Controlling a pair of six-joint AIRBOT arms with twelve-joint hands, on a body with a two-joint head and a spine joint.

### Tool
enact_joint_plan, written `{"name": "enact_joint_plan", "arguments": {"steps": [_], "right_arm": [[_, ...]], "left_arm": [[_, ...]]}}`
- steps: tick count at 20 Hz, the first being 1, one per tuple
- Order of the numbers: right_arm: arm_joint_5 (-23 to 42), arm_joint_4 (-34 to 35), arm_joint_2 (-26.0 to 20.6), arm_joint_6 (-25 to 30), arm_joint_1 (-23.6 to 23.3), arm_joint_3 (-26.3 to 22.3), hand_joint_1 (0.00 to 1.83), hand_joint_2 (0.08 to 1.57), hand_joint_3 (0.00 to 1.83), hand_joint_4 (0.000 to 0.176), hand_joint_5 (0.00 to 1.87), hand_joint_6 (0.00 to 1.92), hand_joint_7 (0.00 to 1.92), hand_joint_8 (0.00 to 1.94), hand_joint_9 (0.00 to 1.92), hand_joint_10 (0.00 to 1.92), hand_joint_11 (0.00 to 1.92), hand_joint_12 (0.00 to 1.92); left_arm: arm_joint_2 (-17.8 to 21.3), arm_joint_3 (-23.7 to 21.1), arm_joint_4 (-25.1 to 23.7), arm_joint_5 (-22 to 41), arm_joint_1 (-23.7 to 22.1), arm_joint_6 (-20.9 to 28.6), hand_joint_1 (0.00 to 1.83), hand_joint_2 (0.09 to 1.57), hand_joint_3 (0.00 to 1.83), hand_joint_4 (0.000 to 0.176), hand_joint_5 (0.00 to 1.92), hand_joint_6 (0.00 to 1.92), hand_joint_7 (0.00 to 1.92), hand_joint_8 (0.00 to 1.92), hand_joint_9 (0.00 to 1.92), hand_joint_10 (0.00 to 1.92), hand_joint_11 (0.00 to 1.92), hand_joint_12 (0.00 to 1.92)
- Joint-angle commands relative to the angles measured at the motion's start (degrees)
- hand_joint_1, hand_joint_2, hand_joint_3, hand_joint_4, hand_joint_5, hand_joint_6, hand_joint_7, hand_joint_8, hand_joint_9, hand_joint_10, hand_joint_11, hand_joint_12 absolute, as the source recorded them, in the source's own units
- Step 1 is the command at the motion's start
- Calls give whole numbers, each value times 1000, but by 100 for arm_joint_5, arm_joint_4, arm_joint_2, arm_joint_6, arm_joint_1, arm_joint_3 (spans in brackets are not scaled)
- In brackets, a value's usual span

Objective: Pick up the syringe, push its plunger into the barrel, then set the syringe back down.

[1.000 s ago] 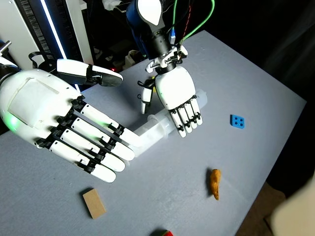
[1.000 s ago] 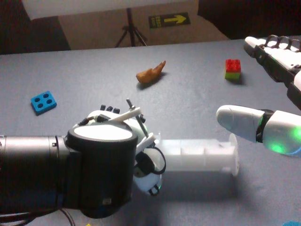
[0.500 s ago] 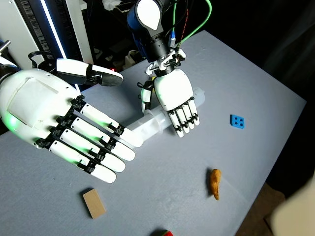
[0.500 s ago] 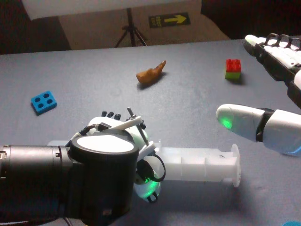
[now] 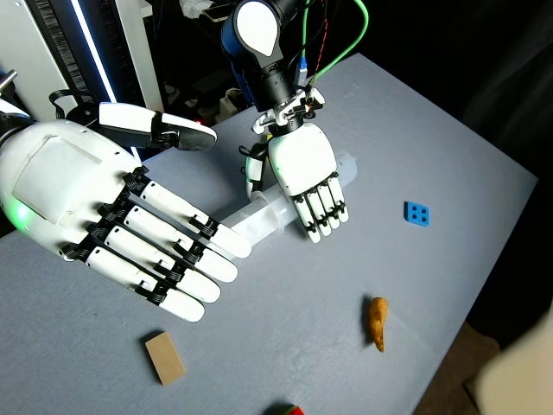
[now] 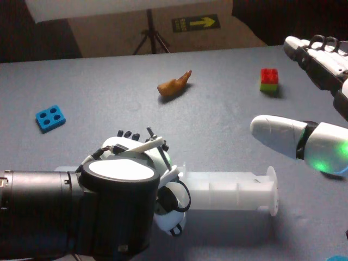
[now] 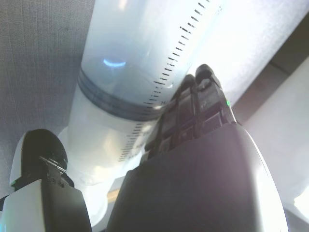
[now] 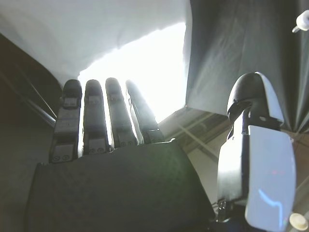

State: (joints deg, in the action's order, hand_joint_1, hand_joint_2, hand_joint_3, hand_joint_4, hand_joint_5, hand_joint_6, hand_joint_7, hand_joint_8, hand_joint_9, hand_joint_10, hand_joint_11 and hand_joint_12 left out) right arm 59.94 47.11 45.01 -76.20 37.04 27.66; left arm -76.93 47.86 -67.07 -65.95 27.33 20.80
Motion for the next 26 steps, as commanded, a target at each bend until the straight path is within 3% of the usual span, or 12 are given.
{"name": "enact_joint_plan", "arguments": {"steps": [1,15,17,18,19,20,21,26], "right_arm": [[611,-349,-11,89,-35,12,194,959,0,0,0,0,0,0,0,0,0,0],[838,-349,42,155,53,24,217,962,0,0,0,0,0,0,0,0,0,0],[853,-349,46,155,54,25,221,958,0,0,0,0,0,0,0,0,0,0],[857,-349,47,155,55,25,205,958,0,0,0,0,0,0,0,0,0,0],[861,-349,49,155,58,25,204,957,0,0,0,0,0,0,0,0,0,0],[868,-349,51,155,59,25,204,957,0,0,0,0,0,0,0,0,0,0],[878,-349,51,155,61,25,201,963,1,0,0,0,0,0,0,0,0,0],[908,-349,58,155,65,37,221,960,0,0,0,0,0,0,0,0,2,1]], "left_arm": [[-25,-13,-278,-87,36,-19,459,1030,0,0,0,0,0,0,0,0,0,0],[-24,-17,-327,-52,49,30,442,1080,14,0,0,0,0,0,0,0,0,0],[-24,-21,-337,-52,63,30,518,1116,19,0,23,8,28,9,32,11,28,13],[-24,-23,-376,-52,71,33,626,1119,6,0,84,7,92,8,94,10,70,45],[-24,-22,-471,-25,106,151,688,1121,2,0,131,13,143,8,146,2,25,276],[-22,-21,-513,5,130,235,688,1121,2,0,131,13,143,8,146,2,25,276],[-14,-17,-513,58,156,261,812,1125,1,0,283,5,313,3,312,3,1,745],[-16,6,-514,177,212,270,1168,1118,0,0,786,12,859,12,874,35,590,718]]}}
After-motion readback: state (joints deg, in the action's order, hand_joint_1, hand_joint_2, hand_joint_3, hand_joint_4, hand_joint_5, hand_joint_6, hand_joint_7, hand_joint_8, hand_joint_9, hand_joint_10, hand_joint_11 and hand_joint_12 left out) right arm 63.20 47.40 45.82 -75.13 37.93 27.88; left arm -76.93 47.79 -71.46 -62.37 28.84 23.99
